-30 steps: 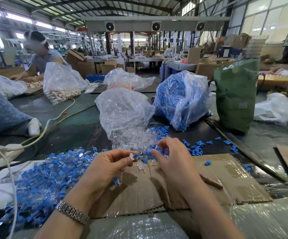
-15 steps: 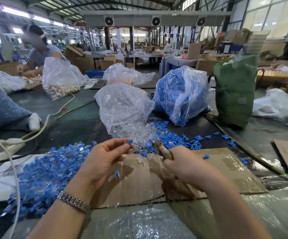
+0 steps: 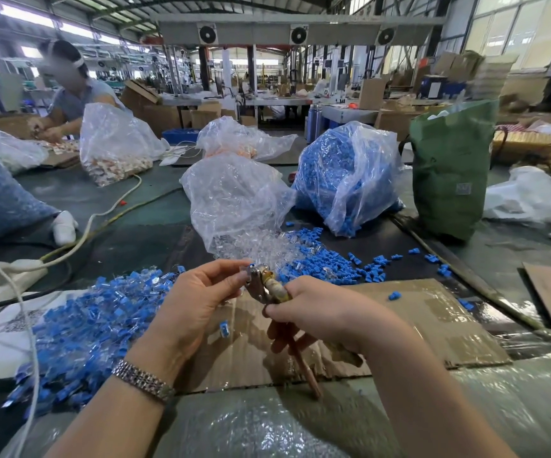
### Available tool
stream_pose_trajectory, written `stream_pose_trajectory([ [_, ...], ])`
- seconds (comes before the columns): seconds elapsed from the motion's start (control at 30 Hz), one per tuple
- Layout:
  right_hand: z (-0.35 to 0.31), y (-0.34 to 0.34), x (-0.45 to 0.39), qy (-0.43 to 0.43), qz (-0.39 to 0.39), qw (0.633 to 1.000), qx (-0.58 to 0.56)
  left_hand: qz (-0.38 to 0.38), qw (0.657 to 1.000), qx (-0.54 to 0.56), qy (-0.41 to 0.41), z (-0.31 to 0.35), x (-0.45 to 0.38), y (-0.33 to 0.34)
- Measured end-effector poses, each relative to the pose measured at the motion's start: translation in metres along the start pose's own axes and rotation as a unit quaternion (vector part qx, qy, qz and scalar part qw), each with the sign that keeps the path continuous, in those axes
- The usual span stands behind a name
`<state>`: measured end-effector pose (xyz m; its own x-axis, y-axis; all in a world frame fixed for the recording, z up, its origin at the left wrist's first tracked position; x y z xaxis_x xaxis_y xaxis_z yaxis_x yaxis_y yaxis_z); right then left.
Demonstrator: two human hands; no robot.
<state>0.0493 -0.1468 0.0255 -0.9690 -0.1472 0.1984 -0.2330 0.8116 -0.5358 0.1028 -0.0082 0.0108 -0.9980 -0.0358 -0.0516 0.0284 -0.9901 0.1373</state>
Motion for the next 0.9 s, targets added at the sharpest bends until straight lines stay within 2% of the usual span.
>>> stream_pose_trajectory([
  [0.17, 0.007, 0.002, -0.005, -0.001, 0.029, 1.000, -0.008, 0.012, 0.999, -0.029, 0.022, 0.004, 0.002, 0.000],
  [0.33, 0.014, 0.004, -0.012, -0.004, 0.057, 0.998, 0.033, 0.001, 0.997, -0.061, 0.037, 0.001, 0.002, -0.001],
  [0.43, 0.014, 0.004, -0.010, -0.002, 0.049, 0.998, 0.025, 0.000, 0.996, -0.078, 0.053, 0.003, 0.000, 0.000],
  [0.57, 0.017, -0.005, -0.001, 0.023, -0.003, 0.999, -0.039, -0.020, 0.995, -0.077, 0.063, 0.005, -0.001, 0.002],
  [0.63, 0.021, -0.021, 0.000, 0.032, 0.016, 0.999, -0.024, -0.006, 0.996, -0.059, 0.064, 0.008, -0.001, -0.005],
  [0.73, 0.033, -0.054, -0.005, 0.033, 0.133, 0.980, 0.145, 0.090, 0.989, -0.065, 0.096, 0.022, -0.006, -0.034],
  [0.83, 0.048, -0.069, -0.004, 0.045, 0.211, 0.931, 0.294, 0.262, 0.936, -0.187, 0.143, 0.037, -0.004, -0.076],
  [0.9, 0.058, -0.070, -0.005, 0.056, 0.238, 0.900, 0.361, 0.307, 0.897, -0.285, 0.140, 0.038, -0.002, -0.083],
])
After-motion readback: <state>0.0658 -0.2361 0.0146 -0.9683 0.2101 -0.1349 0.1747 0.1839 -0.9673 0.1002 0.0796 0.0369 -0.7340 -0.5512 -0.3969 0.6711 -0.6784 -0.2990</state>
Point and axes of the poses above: each hand's wrist, its own x-axis away from the middle knuckle, its own y-axis out of the palm, z = x × y, the point moved 10 cm from there along -x, towards the middle knuckle, and after that the axes turned 12 degrees about z, right-handed, at the moved point
